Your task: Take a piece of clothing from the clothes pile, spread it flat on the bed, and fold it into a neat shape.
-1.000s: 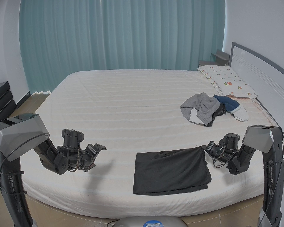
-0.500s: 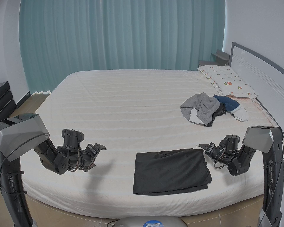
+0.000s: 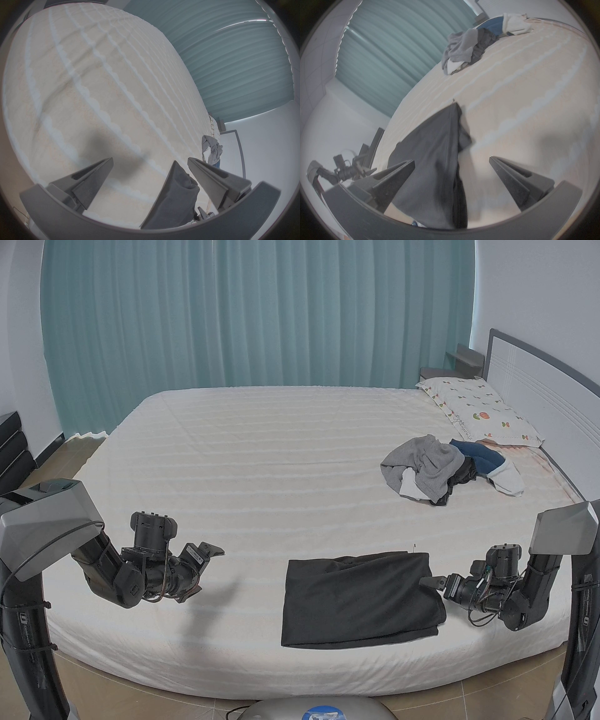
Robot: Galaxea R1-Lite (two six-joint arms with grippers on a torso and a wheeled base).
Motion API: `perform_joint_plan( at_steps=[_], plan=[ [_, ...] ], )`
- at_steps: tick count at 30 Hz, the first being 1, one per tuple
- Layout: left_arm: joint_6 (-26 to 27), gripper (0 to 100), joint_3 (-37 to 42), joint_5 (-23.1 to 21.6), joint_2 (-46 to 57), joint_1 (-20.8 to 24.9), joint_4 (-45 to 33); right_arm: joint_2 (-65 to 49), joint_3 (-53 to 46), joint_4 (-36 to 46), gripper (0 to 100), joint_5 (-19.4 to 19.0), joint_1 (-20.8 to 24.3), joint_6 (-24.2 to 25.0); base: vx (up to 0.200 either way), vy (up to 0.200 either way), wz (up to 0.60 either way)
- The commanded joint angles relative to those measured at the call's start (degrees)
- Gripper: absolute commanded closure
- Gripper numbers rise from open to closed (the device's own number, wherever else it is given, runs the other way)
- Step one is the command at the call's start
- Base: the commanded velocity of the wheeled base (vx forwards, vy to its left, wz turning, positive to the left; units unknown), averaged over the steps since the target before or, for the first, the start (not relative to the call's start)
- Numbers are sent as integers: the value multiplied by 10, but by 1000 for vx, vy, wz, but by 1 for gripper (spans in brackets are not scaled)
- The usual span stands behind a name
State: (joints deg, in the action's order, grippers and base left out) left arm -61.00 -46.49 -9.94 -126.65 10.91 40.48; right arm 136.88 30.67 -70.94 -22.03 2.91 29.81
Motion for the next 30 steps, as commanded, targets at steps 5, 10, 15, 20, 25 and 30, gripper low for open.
perform_joint_plan(
  at_steps=[5,10,15,20,25,30],
  plan=[
    [1,0,1,0,0,0,0,-28,-26,-1,0,-6,1,-5,0,0,0],
    [1,0,1,0,0,0,0,-31,-33,4,100,-6,1,-12,0,0,0],
    [1,0,0,0,0,0,0,-47,-44,23,100,-6,0,-35,0,0,0],
    [0,0,0,0,0,0,0,-44,-42,62,100,-6,-15,-90,0,0,0],
    [0,0,0,0,0,0,0,-46,-43,62,100,-6,-21,-99,0,0,0],
    [0,0,0,0,0,0,0,-48,-45,63,100,-6,-21,-104,0,0,0]
  ],
)
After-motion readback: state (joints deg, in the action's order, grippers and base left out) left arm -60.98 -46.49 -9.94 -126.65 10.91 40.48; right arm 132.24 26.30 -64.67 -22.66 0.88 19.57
